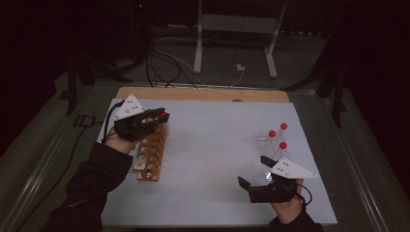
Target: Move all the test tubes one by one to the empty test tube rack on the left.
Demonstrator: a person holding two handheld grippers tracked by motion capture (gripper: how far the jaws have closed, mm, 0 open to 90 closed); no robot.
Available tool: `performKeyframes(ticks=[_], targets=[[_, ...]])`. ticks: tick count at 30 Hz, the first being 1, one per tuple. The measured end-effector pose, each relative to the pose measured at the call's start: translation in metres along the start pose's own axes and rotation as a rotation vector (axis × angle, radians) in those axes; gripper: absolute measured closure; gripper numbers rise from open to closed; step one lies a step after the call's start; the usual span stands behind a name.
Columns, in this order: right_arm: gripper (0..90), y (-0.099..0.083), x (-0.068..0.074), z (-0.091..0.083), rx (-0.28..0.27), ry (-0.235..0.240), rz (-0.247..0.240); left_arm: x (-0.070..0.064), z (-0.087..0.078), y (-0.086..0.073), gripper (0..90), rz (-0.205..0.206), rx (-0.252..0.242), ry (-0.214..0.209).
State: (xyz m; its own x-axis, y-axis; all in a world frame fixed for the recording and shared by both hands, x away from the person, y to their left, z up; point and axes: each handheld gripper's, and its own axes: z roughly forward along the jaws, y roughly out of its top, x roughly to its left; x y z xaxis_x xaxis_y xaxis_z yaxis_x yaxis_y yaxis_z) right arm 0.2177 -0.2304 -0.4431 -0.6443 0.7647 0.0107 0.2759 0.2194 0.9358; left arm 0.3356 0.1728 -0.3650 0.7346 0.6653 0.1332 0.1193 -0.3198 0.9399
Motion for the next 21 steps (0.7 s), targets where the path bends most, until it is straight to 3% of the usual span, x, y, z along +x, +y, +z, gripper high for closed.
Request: performKeyframes(ticks=[12, 21], targets=[[0.0, 0.000, -0.002, -0.001, -0.003, 0.005, 0.008, 0.035, -0.012, -0.009, 72.4, -0.040, -0.012, 0.151], [0.0, 0.000, -0.003, -0.002, -0.008, 0.005, 0.010, 0.048, -0.004, -0.025, 72.4, -0.075, -0.024, 0.199]])
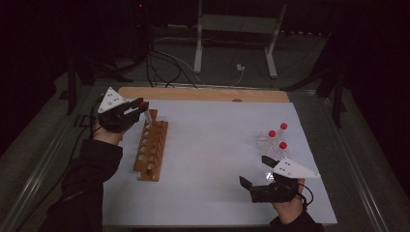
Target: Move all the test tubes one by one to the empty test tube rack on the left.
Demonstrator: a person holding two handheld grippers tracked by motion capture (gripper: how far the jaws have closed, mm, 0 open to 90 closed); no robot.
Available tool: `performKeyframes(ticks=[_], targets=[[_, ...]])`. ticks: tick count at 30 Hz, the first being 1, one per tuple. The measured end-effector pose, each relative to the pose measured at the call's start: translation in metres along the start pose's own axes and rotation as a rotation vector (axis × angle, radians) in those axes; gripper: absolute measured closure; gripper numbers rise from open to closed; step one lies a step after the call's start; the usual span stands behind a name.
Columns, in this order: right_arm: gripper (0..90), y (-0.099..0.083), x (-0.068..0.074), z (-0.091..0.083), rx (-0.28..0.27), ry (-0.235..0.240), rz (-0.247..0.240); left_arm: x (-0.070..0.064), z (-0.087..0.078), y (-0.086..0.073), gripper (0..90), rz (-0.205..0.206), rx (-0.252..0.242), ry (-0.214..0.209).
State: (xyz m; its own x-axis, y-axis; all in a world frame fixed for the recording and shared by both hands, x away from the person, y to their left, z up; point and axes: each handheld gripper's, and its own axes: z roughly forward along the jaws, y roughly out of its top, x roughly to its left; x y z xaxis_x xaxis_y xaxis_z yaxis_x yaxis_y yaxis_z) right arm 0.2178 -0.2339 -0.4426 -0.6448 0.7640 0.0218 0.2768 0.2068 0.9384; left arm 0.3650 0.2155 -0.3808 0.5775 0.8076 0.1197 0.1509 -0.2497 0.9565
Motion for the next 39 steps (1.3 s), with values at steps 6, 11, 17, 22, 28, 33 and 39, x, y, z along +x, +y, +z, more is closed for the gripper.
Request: performKeyframes(ticks=[6, 11, 17, 22, 28, 33, 39], targets=[[0.0, 0.000, 0.000, 0.000, -0.001, 0.003, 0.002, 0.005, 0.007, -0.010, 72.4, -0.011, 0.028, 0.023], [0.0, -0.001, 0.000, 0.000, 0.000, 0.002, 0.002, 0.009, 0.013, -0.022, 72.4, -0.019, 0.062, 0.031], [0.0, -0.001, 0.000, 0.001, 0.004, 0.006, 0.005, 0.007, 0.023, -0.033, 72.4, -0.019, 0.101, 0.031], [0.0, -0.002, -0.001, 0.001, 0.005, 0.010, 0.008, 0.005, 0.030, -0.040, 72.4, -0.018, 0.134, 0.030], [0.0, -0.002, -0.002, 0.001, 0.005, 0.008, 0.010, 0.005, 0.034, -0.047, 72.3, -0.024, 0.164, 0.031], [0.0, -0.002, -0.003, 0.001, 0.003, 0.010, 0.012, 0.004, 0.037, -0.051, 72.2, -0.014, 0.193, 0.037], [0.0, -0.001, -0.003, 0.000, -0.001, 0.011, 0.014, 0.003, 0.037, -0.054, 71.9, -0.025, 0.213, 0.045]])
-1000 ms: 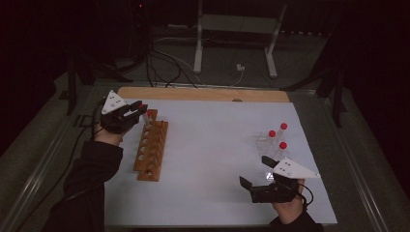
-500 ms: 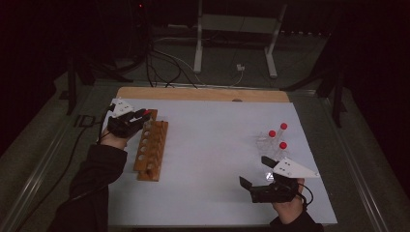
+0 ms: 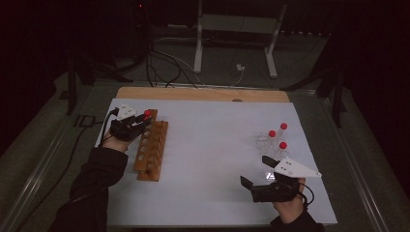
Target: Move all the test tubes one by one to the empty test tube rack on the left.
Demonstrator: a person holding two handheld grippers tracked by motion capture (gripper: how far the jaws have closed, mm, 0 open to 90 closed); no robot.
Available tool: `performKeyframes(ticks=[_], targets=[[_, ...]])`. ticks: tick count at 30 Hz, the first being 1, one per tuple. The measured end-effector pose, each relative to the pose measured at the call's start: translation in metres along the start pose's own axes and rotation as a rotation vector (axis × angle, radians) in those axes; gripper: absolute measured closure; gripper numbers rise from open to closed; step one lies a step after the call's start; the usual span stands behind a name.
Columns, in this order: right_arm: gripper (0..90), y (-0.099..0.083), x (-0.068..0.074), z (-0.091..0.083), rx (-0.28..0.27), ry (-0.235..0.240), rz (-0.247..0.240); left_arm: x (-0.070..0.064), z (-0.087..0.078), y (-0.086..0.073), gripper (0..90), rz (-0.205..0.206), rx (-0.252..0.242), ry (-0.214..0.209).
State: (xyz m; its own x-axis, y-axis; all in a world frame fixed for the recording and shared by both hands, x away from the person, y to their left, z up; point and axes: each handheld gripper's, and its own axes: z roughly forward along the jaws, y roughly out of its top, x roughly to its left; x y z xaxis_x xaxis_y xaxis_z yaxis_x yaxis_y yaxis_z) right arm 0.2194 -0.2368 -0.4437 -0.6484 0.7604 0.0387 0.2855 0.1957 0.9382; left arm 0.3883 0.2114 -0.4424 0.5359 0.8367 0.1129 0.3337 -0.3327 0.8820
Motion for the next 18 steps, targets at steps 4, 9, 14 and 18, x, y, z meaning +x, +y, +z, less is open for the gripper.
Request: performKeyframes(ticks=[4, 9, 14, 18], targets=[[0.0, 0.001, -0.001, -0.002, -0.005, 0.001, 0.002, 0.000, -0.001, 0.002, 67.9, 0.002, 0.012, -0.017], [0.0, 0.005, -0.005, -0.006, -0.020, -0.012, 0.000, -0.006, -0.012, 0.005, 37.2, 0.010, -0.010, -0.054], [0.0, 0.011, -0.016, -0.016, -0.051, -0.050, 0.010, -0.016, -0.028, 0.007, 13.1, 0.013, -0.030, -0.108], [0.0, 0.014, -0.031, -0.027, -0.080, -0.114, 0.021, -0.032, -0.040, 0.004, 2.1, 0.031, -0.045, -0.204]])
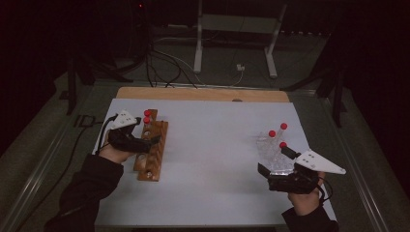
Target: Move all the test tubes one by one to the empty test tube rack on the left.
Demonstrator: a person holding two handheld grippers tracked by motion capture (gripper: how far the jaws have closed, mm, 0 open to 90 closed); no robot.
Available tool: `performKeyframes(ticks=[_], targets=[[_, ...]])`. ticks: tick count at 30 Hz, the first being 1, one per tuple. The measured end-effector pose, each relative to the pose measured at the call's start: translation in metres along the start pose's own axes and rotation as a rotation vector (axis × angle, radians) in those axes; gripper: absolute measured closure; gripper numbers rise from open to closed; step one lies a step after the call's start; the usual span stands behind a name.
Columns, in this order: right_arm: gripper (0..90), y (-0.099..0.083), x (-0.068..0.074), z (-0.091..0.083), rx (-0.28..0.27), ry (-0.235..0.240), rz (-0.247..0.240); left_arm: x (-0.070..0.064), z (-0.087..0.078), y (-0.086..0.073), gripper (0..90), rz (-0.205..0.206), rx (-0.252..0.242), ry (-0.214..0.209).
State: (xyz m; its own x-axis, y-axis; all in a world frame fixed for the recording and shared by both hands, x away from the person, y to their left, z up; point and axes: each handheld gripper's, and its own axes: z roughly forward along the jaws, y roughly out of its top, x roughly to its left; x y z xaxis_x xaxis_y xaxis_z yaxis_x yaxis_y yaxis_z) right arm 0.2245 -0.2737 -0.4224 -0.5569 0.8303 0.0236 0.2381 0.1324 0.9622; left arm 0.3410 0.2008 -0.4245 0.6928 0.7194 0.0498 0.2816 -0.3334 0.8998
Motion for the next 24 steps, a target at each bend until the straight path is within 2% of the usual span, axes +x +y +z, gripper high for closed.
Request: performKeyframes(ticks=[6, 10, 13, 15, 17, 21, 24], targets=[[0.0, -0.002, -0.027, -0.007, 0.006, -0.099, 0.020, -0.028, -0.007, -0.009, 1.5, 0.013, -0.030, -0.098], [0.0, -0.009, -0.045, -0.005, 0.042, -0.140, 0.049, -0.043, -0.007, -0.015, 1.5, 0.030, -0.035, -0.143], [0.0, -0.019, -0.056, 0.002, 0.092, -0.166, 0.074, -0.052, -0.007, -0.017, 1.5, 0.041, -0.034, -0.169], [0.6, -0.024, -0.061, 0.006, 0.115, -0.183, 0.082, -0.056, -0.006, -0.019, 1.6, 0.035, -0.039, -0.192], [11.9, -0.030, -0.065, 0.010, 0.125, -0.196, 0.093, -0.059, -0.005, -0.021, 1.5, 0.038, -0.035, -0.202], [16.1, -0.040, -0.071, 0.020, 0.169, -0.237, 0.090, -0.065, -0.003, -0.024, 1.6, 0.051, -0.025, -0.218], [26.4, -0.044, -0.073, 0.028, 0.202, -0.252, 0.083, -0.067, -0.002, -0.025, 1.6, 0.053, -0.018, -0.230]])
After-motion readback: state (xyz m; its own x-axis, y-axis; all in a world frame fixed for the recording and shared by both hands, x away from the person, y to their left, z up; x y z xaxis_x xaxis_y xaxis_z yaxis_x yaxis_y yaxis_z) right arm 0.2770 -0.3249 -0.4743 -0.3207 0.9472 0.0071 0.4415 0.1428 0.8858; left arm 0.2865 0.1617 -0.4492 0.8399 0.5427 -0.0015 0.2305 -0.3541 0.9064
